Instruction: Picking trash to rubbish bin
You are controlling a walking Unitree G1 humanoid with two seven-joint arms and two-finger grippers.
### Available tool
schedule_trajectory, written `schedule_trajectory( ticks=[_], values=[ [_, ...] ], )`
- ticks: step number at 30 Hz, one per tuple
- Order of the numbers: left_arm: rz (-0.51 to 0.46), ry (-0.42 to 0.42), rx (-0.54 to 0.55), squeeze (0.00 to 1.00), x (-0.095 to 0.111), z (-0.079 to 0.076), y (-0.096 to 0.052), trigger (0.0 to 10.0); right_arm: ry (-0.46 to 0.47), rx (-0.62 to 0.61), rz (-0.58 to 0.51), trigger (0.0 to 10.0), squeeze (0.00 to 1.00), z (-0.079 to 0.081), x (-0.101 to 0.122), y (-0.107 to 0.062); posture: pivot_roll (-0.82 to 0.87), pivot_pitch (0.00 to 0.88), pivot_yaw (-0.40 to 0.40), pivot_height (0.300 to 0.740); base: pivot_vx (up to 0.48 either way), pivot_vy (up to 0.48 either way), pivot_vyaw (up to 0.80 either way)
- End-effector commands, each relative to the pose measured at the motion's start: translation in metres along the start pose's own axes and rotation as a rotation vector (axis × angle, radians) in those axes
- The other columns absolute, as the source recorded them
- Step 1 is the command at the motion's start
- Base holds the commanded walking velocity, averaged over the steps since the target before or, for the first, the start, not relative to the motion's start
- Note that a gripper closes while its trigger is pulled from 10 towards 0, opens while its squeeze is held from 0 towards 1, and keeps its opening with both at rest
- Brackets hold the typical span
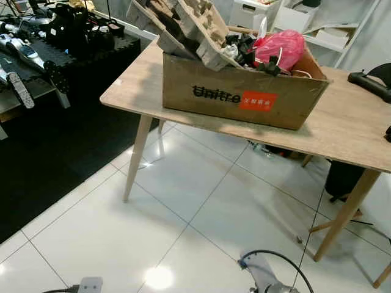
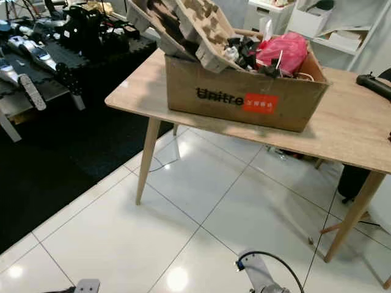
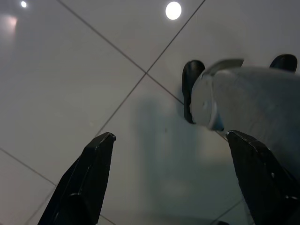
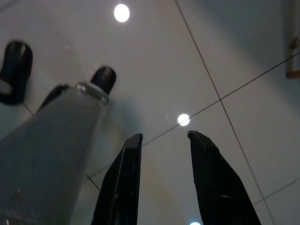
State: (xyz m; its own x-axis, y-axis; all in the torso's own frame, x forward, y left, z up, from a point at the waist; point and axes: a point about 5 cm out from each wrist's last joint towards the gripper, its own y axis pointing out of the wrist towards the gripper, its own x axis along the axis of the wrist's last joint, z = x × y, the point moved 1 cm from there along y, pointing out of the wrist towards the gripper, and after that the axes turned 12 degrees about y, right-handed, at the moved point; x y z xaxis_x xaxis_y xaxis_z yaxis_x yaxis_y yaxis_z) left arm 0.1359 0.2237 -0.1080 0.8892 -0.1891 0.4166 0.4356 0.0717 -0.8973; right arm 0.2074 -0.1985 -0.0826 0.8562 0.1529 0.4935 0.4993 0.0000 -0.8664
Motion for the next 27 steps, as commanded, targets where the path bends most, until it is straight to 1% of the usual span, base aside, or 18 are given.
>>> schedule_trajectory(
  ticks=[1, 2, 5, 10, 11, 14, 16, 17, 18, 19, 20, 21, 23, 24, 26, 27],
  values=[
    [0.013, 0.024, -0.01, 0.0, -0.003, -0.001, 0.0, 10.0, 0.016, -0.022, 0.011, 10.0, 0.0, -0.008, -0.005, -0.001, 0.09, 0.087, -0.053, 0.74, 0.0, 0.0, 0.0],
    [-0.005, 0.042, -0.015, 0.0, 0.004, 0.0, 0.001, 10.0, 0.021, -0.034, -0.008, 10.0, 0.0, -0.012, 0.0, -0.002, 0.07, 0.085, -0.044, 0.74, 0.0, 0.0, 0.0],
    [-0.031, 0.074, -0.025, 0.0, 0.014, 0.002, 0.001, 10.0, 0.052, -0.049, -0.049, 10.0, 0.0, -0.017, 0.01, -0.002, 0.06, 0.093, -0.037, 0.74, 0.0, 0.0, 0.0],
    [-0.03, 0.094, -0.027, 0.0, 0.015, 0.003, 0.002, 10.0, 0.057, -0.049, -0.062, 10.0, 0.0, -0.016, 0.013, -0.002, 0.05, 0.093, -0.035, 0.74, 0.0, 0.0, 0.0],
    [-0.033, 0.098, -0.03, 0.0, 0.017, 0.003, 0.002, 10.0, 0.053, -0.032, -0.07, 10.0, 0.0, -0.01, 0.015, -0.001, 0.06, 0.083, -0.031, 0.74, 0.0, 0.0, 0.0],
    [-0.038, 0.1, -0.033, 0.0, 0.018, 0.002, 0.002, 10.0, 0.049, -0.022, -0.074, 10.0, 0.0, -0.007, 0.015, -0.001, 0.06, 0.082, -0.031, 0.74, 0.0, 0.0, 0.0],
    [-0.042, 0.105, -0.033, 0.0, 0.02, 0.002, 0.002, 10.0, 0.03, 0.004, -0.078, 10.0, 0.0, 0.002, 0.016, 0.0, 0.07, 0.061, -0.056, 0.74, 0.0, 0.0, 0.0],
    [-0.042, 0.105, -0.033, 0.0, 0.02, 0.002, 0.002, 10.0, 0.03, 0.004, -0.078, 10.0, 0.0, 0.002, 0.016, 0.0, 0.07, 0.061, -0.056, 0.74, 0.0, 0.0, 0.0],
    [-0.053, 0.109, -0.03, 0.0, 0.025, 0.002, 0.003, 10.0, 0.005, 0.03, -0.087, 10.0, 0.0, 0.008, 0.019, 0.001, 0.08, 0.06, -0.07, 0.74, 0.0, 0.0, 0.0],
    [-0.053, 0.109, -0.03, 0.0, 0.025, 0.002, 0.003, 10.0, 0.005, 0.03, -0.087, 10.0, 0.0, 0.008, 0.019, 0.001, 0.08, 0.06, -0.07, 0.74, 0.0, 0.0, 0.0],
    [-0.074, 0.116, -0.022, 0.0, 0.033, 0.002, 0.003, 10.0, -0.025, 0.045, -0.11, 10.0, 0.0, 0.009, 0.027, 0.001, 0.09, 0.071, -0.085, 0.74, 0.0, 0.0, 0.0],
    [-0.084, 0.114, -0.023, 0.0, 0.037, 0.001, 0.004, 10.0, -0.046, 0.048, -0.121, 10.0, 0.0, 0.008, 0.032, 0.0, 0.08, 0.05, -0.081, 0.74, 0.0, 0.0, 0.0],
    [-0.09, 0.113, -0.025, 0.0, 0.039, 0.0, 0.004, 10.0, -0.06, 0.05, -0.128, 10.0, 0.0, 0.007, 0.035, 0.0, 0.08, 0.05, -0.081, 0.74, 0.0, 0.0, 0.0],
    [-0.095, 0.136, -0.04, 0.0, 0.042, -0.005, 0.005, 10.0, -0.049, 0.057, -0.166, 10.0, 0.0, 0.005, 0.047, -0.001, 0.09, 0.048, -0.077, 0.74, 0.0, 0.0, 0.0],
    [-0.096, 0.145, -0.044, 0.0, 0.043, -0.007, 0.005, 10.0, -0.042, 0.06, -0.178, 10.0, 0.0, 0.004, 0.05, -0.001, 0.09, 0.045, -0.077, 0.74, 0.0, 0.0, 0.0],
    [-0.106, 0.157, -0.053, 0.0, 0.046, -0.007, 0.005, 10.0, -0.066, 0.093, -0.23, 10.0, 0.0, 0.007, 0.065, -0.003, 0.08, 0.047, -0.072, 0.74, 0.0, 0.0, 0.0]
  ],
)
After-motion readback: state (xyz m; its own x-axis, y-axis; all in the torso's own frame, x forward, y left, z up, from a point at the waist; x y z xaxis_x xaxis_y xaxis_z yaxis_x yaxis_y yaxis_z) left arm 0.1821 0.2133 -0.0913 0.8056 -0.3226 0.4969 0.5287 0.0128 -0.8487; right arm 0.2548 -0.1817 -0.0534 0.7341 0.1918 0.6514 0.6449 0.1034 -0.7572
